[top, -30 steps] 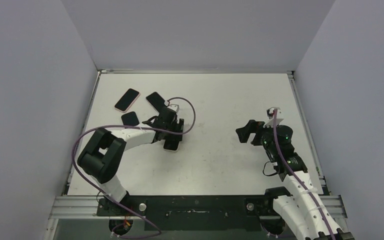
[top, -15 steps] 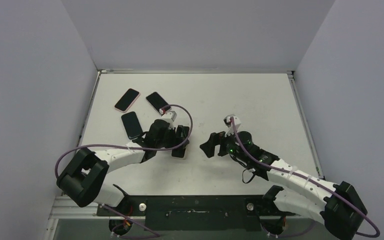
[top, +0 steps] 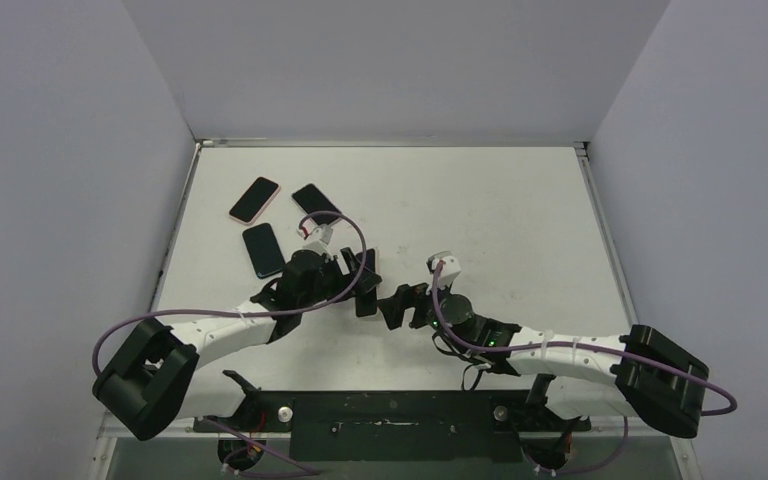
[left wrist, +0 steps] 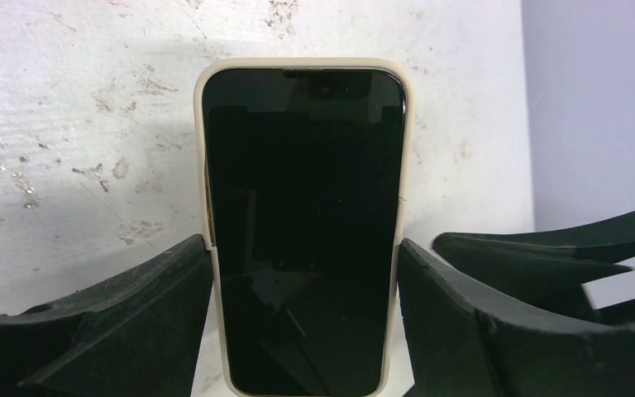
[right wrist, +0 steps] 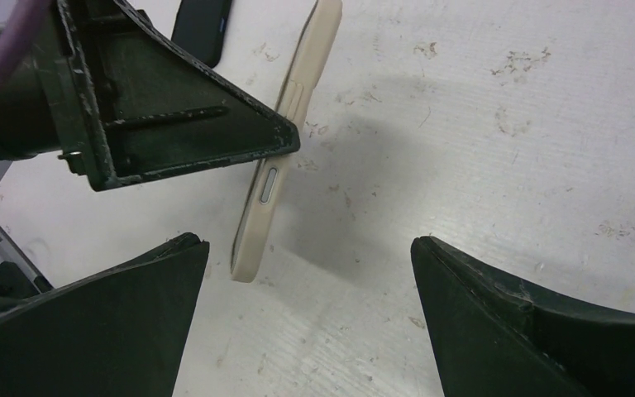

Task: Take the phone out of the phone case
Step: Pick up the phone at the center of the board, then remove the phone case from the phone.

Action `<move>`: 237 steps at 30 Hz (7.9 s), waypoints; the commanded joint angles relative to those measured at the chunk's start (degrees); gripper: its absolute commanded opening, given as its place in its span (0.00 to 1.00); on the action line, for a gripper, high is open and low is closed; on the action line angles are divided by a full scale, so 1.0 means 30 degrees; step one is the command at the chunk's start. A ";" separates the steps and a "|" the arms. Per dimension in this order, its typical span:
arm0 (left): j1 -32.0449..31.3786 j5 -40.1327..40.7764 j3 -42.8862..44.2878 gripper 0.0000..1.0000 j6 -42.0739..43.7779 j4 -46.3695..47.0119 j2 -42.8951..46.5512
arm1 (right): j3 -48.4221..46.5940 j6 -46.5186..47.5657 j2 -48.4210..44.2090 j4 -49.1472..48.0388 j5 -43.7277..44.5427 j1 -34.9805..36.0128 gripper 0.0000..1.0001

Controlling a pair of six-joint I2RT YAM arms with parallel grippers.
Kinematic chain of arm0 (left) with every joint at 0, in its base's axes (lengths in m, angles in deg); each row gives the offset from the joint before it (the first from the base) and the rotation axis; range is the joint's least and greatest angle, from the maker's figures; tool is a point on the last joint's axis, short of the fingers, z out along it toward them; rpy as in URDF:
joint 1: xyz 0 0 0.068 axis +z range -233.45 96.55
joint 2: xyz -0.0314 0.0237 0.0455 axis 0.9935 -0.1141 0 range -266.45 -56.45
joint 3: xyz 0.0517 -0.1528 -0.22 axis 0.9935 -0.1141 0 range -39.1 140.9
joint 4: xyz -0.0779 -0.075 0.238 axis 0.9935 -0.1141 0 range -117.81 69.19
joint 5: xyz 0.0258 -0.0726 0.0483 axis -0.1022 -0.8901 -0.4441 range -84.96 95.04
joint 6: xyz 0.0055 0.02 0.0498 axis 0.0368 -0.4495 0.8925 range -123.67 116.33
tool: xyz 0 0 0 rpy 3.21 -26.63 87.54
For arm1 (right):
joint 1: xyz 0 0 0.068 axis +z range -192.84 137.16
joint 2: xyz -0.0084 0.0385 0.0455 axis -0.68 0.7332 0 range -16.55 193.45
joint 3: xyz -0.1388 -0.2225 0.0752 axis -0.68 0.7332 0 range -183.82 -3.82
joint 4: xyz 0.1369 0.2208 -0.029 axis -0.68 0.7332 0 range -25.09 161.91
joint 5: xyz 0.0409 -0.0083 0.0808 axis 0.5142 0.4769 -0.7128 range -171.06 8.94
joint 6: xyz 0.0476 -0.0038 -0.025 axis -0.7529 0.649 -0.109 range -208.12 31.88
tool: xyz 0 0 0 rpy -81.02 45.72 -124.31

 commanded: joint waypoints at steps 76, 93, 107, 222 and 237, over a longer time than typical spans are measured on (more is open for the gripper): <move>0.0495 -0.8241 -0.1014 0.66 -0.1118 1.8445 0.1932 | -0.0937 -0.3974 -0.1437 -1.2937 -2.3526 -1.0537 0.00; 0.0480 -0.9306 -0.0753 0.03 -0.3039 1.9907 0.1464 | -0.1595 -0.2840 0.0500 -1.2436 -2.3340 -0.9642 0.00; 0.0802 -0.2363 -0.2878 0.00 -0.4627 1.6692 0.4425 | -0.0329 -0.0103 -0.0971 -1.0055 -1.6846 -0.7578 0.88; 0.4395 -1.1922 -0.0120 0.00 -0.4087 1.1983 0.3629 | -0.4153 1.2111 -0.5413 0.6346 -1.9369 -0.7247 0.98; 0.3968 -1.2937 0.0461 0.00 -0.3939 1.1975 0.3706 | -0.5695 1.3032 -0.2118 0.7174 -2.4456 -0.8691 0.76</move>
